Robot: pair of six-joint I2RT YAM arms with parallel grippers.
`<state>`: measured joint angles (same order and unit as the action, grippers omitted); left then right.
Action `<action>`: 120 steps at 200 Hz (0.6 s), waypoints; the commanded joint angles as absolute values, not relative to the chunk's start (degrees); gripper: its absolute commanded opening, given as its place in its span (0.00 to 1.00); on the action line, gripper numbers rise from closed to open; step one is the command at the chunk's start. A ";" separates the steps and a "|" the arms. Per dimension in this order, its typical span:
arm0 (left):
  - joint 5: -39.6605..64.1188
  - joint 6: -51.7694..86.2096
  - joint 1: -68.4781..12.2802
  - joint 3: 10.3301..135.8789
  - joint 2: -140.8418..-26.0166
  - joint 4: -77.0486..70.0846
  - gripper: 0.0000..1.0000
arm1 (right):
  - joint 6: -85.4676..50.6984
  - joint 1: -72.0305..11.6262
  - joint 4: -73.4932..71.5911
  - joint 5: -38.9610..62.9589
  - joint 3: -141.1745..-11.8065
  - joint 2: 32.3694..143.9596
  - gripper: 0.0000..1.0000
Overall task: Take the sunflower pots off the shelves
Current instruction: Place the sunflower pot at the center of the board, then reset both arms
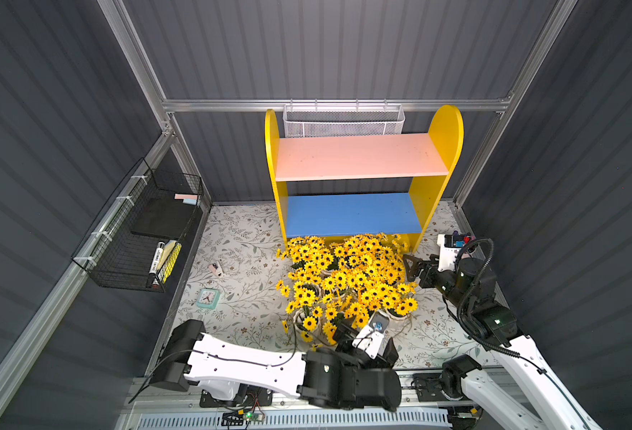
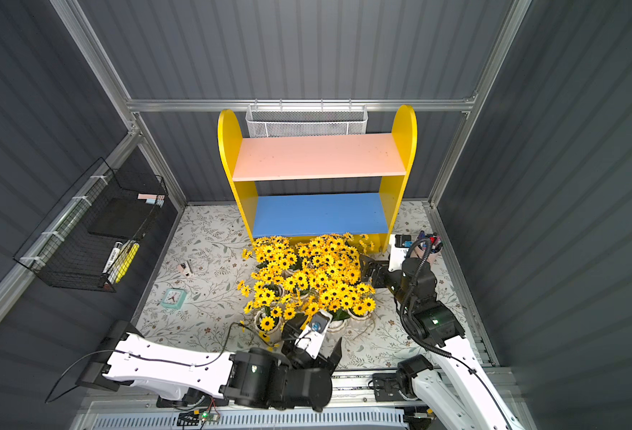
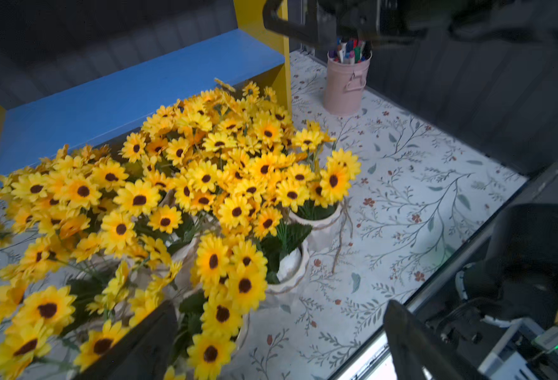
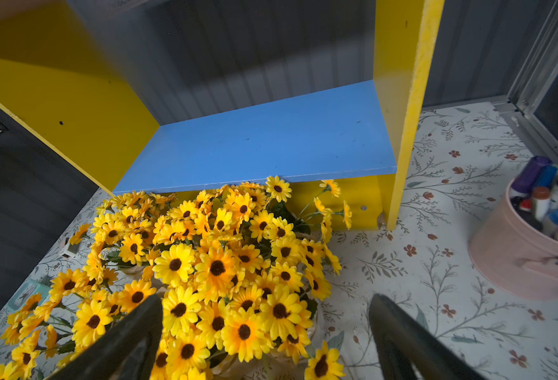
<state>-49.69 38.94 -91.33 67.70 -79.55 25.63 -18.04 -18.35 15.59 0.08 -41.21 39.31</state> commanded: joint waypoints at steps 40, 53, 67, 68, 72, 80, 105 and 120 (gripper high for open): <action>-23.10 3.75 -59.56 70.86 -71.27 6.28 1.00 | -18.27 -18.06 18.58 -1.60 -46.08 38.98 0.99; -17.80 3.00 -50.52 70.88 -69.51 5.32 0.99 | -18.09 -18.08 18.43 -2.73 -46.56 38.49 0.99; -10.31 3.69 -39.40 69.33 -66.74 2.85 0.99 | -17.30 -18.11 17.72 -5.11 -46.83 38.23 0.99; -10.07 3.69 -38.82 69.29 -66.55 2.79 0.99 | -17.05 -18.11 17.69 -5.19 -46.84 38.19 0.99; -9.54 3.64 -36.29 68.97 -66.10 2.69 0.99 | -16.67 -18.11 17.82 -5.99 -46.97 38.22 0.99; -8.36 3.63 -31.64 68.38 -65.24 2.58 0.99 | -20.32 -18.15 18.90 -9.20 -47.00 38.20 0.99; -0.82 6.25 -16.95 64.21 -64.51 -0.27 0.99 | -16.77 -18.11 14.97 -13.94 -44.65 38.96 0.99; -0.29 8.41 -9.68 60.52 -64.59 -3.95 1.00 | -16.92 -18.08 13.47 -17.51 -43.88 39.83 0.99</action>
